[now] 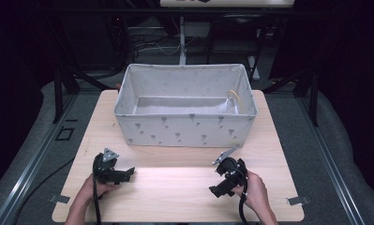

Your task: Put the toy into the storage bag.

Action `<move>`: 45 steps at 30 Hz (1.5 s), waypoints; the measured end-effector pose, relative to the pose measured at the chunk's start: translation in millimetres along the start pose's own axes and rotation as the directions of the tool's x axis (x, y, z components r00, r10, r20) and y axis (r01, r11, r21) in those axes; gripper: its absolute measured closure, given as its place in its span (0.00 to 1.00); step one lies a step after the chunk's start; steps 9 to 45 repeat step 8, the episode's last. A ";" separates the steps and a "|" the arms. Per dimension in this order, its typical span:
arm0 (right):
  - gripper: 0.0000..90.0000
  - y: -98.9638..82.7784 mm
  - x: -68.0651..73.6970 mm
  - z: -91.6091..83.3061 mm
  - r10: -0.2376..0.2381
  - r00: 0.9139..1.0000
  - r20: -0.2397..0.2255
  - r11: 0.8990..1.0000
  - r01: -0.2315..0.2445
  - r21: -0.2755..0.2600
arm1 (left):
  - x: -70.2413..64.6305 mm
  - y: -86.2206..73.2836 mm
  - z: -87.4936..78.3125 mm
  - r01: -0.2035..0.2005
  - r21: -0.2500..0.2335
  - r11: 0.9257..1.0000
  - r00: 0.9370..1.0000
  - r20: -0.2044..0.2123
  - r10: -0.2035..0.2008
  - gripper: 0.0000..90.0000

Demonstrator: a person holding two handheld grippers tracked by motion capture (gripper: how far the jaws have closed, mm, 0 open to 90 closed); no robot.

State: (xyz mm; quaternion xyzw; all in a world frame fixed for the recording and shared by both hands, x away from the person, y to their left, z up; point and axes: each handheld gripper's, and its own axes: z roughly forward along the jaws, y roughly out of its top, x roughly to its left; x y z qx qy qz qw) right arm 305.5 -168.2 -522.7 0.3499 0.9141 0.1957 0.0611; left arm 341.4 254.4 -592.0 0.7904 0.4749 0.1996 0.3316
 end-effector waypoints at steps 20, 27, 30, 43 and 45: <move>0.02 -7.2 -0.3 5.6 0.010 1.000 0.003 1.000 -0.010 -0.028 | 0.1 0.0 0.0 0.000 0.000 1.000 1.000 0.000 0.000 0.00; 0.02 -7.2 -0.3 5.6 0.010 1.000 0.003 1.000 -0.010 -0.028 | 0.1 0.0 0.0 0.000 0.000 1.000 1.000 0.000 0.000 0.00; 0.02 -7.2 -0.3 5.6 0.010 1.000 0.003 1.000 -0.010 -0.028 | 0.1 0.0 0.0 0.000 0.000 1.000 1.000 0.000 0.000 0.00; 0.02 -7.2 -0.3 5.6 0.010 1.000 0.003 1.000 -0.010 -0.028 | 0.1 0.0 0.0 0.000 0.000 1.000 1.000 0.000 0.000 0.00; 0.02 -7.2 -0.3 5.6 0.010 1.000 0.003 1.000 -0.010 -0.028 | 0.1 0.0 0.0 0.000 0.000 1.000 1.000 0.000 0.000 0.00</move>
